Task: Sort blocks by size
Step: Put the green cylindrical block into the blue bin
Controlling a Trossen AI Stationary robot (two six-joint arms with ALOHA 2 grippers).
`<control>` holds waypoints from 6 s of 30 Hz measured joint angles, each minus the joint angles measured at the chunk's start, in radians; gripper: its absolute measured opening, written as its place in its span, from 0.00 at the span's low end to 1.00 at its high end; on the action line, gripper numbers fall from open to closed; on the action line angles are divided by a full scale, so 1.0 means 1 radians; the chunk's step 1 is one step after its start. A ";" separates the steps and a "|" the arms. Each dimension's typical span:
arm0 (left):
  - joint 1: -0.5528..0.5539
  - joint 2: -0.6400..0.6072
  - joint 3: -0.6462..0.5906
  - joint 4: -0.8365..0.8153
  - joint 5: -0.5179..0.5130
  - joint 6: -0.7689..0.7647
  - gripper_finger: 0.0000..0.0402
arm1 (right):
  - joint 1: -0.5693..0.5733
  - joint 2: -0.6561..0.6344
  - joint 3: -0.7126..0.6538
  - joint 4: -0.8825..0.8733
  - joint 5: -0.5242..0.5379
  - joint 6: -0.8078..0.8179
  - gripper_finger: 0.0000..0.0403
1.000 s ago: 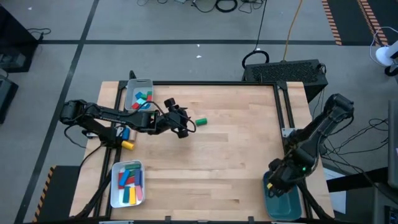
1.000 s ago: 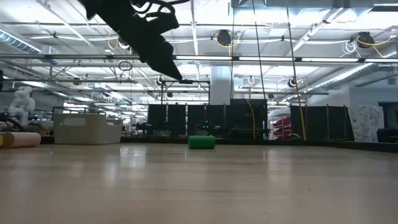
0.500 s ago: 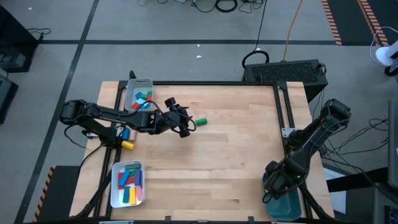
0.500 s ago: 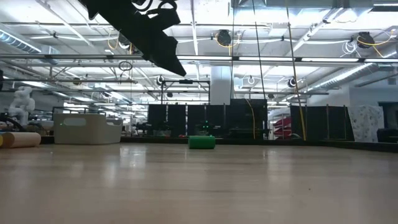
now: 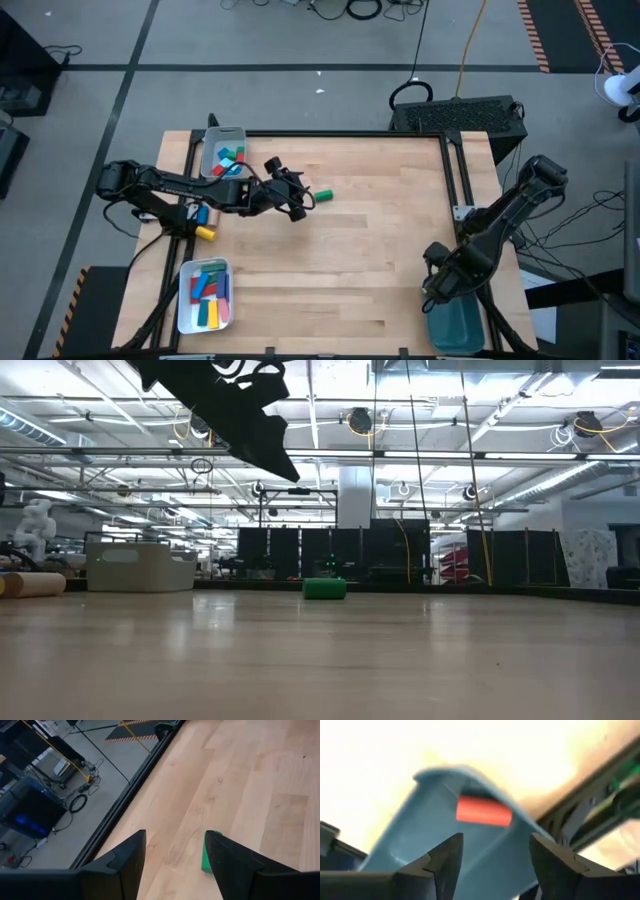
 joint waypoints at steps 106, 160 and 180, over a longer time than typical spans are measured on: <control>0.045 0.018 -0.026 -0.231 0.157 0.050 0.52 | -0.936 0.564 0.435 0.487 0.280 -1.707 0.25; 0.042 0.018 -0.026 0.034 0.140 -0.051 0.52 | -0.094 0.293 0.435 -0.185 0.070 -0.839 0.25; 0.041 0.018 -0.026 0.018 0.088 -0.063 0.52 | 0.214 0.293 0.286 -0.031 0.063 -0.366 0.26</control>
